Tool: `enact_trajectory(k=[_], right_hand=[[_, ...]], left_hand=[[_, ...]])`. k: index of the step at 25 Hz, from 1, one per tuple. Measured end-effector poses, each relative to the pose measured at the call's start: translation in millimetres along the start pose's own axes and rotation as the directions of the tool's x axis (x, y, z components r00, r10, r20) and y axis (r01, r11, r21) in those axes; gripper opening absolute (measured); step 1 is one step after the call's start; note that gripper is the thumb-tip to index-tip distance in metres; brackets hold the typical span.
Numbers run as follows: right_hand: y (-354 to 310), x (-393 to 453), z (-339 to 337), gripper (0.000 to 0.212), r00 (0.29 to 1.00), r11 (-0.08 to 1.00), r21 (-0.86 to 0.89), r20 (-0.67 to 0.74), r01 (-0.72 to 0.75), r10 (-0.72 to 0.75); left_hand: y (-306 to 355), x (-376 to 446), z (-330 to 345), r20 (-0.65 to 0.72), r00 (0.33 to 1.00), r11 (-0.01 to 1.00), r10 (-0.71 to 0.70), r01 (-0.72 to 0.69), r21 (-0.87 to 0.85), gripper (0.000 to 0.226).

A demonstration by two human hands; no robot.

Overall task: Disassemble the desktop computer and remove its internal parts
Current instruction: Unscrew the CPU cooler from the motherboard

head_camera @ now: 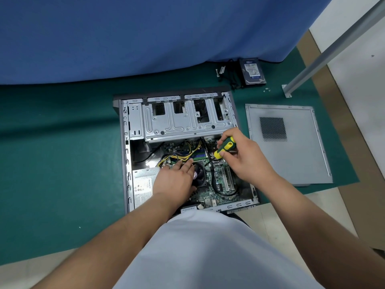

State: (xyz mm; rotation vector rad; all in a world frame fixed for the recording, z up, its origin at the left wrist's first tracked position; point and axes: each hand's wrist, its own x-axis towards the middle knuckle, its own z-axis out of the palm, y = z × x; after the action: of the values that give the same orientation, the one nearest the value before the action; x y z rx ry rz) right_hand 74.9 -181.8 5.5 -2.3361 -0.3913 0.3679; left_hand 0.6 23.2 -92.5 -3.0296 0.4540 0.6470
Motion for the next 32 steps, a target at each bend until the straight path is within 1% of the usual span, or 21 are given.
enact_trajectory(k=[4, 6, 7, 9, 11, 13, 14, 16, 17, 18, 19, 21, 23, 24, 25, 27, 28, 29, 30, 31, 32], right_hand=[[-5, -7, 0, 0.028, 0.996, 0.994, -0.077, 0.041, 0.076, -0.073], [-14, -6, -1, 0.023, 0.997, 0.967, -0.242, 0.021, 0.082, -0.079], [-18, -4, -2, 0.032, 0.996, 0.922, -0.380, -0.021, 0.069, -0.083], [-22, 0, -2, 0.050, 0.984, 0.760, -0.650, -0.125, 0.016, -0.127], [-27, 2, -3, 0.048, 0.972, 0.630, -0.776, -0.151, -0.003, -0.181], [-30, 6, -4, 0.036, 0.981, 0.594, -0.801, -0.048, 0.076, -0.190], [-29, 8, -7, 0.030, 0.974, 0.619, -0.764, 0.057, 0.183, -0.218], [-31, 13, -19, 0.030, 0.912, 0.688, -0.598, 0.278, 0.411, -0.303], [-32, 15, -24, 0.034, 0.887, 0.692, -0.558, 0.339, 0.457, -0.313], [-34, 16, -26, 0.037, 0.892, 0.673, -0.589, 0.347, 0.448, -0.289], [-35, 17, -25, 0.042, 0.922, 0.633, -0.671, 0.289, 0.386, -0.257], [-38, 16, -17, 0.059, 0.977, 0.531, -0.828, 0.085, 0.179, -0.195], [-43, 19, -6, 0.055, 0.983, 0.478, -0.873, 0.010, 0.098, -0.184], [-45, 22, -2, 0.046, 0.983, 0.481, -0.869, 0.028, 0.113, -0.181], [-45, 25, -3, 0.037, 0.977, 0.513, -0.839, 0.093, 0.181, -0.193], [-44, 29, -9, 0.028, 0.912, 0.621, -0.667, 0.319, 0.410, -0.260], [-45, 29, -15, 0.029, 0.868, 0.663, -0.569, 0.401, 0.486, -0.293], [-46, 29, -19, 0.030, 0.841, 0.665, -0.529, 0.436, 0.527, -0.320], [-46, 28, -19, 0.035, 0.848, 0.632, -0.571, 0.416, 0.524, -0.328], [-46, 27, -16, 0.044, 0.889, 0.587, -0.668, 0.335, 0.457, -0.311], [-47, 27, -11, 0.056, 0.939, 0.551, -0.764, 0.224, 0.335, -0.261]], left_hand=[[0, 0, -1, -0.002, 1.000, 1.000, 0.003, -0.003, 0.004, 0.074], [1, 0, -2, -0.002, 1.000, 1.000, 0.000, 0.000, 0.005, 0.074], [1, 0, -2, 0.000, 1.000, 1.000, -0.001, 0.001, 0.006, 0.074], [1, 0, -2, 0.000, 1.000, 1.000, 0.001, -0.001, 0.005, 0.074], [0, 0, -2, 0.001, 1.000, 1.000, 0.001, -0.001, 0.006, 0.075], [1, 1, -2, 0.001, 1.000, 1.000, 0.002, -0.002, 0.007, 0.075], [1, 1, -3, -0.002, 1.000, 1.000, 0.002, -0.002, 0.009, 0.075], [1, 1, -3, -0.006, 1.000, 1.000, 0.001, -0.001, 0.015, 0.075], [2, 1, -4, -0.006, 1.000, 1.000, 0.001, 0.000, 0.016, 0.075], [2, 1, -4, -0.006, 1.000, 1.000, 0.001, -0.001, 0.018, 0.075], [2, 0, -4, -0.006, 1.000, 1.000, 0.002, -0.001, 0.020, 0.075], [2, -1, -4, -0.014, 1.000, 1.000, 0.003, -0.003, 0.029, 0.075], [2, -1, -5, -0.022, 1.000, 0.999, 0.002, -0.002, 0.034, 0.075], [3, -1, -5, -0.025, 1.000, 0.999, 0.001, -0.001, 0.037, 0.075], [3, 0, -5, -0.029, 1.000, 0.999, 0.002, -0.001, 0.041, 0.075], [3, 0, -4, -0.035, 0.999, 0.999, 0.002, 0.000, 0.045, 0.075], [3, 0, -5, -0.041, 0.999, 0.999, 0.001, 0.001, 0.048, 0.075], [2, 0, -5, -0.050, 0.999, 0.999, 0.000, 0.003, 0.052, 0.075], [3, 0, -5, -0.058, 0.998, 0.998, -0.001, 0.005, 0.059, 0.075], [3, -1, -5, -0.061, 0.998, 0.998, -0.005, 0.008, 0.064, 0.075], [3, -1, -5, -0.061, 0.998, 0.998, -0.011, 0.015, 0.064, 0.075]])
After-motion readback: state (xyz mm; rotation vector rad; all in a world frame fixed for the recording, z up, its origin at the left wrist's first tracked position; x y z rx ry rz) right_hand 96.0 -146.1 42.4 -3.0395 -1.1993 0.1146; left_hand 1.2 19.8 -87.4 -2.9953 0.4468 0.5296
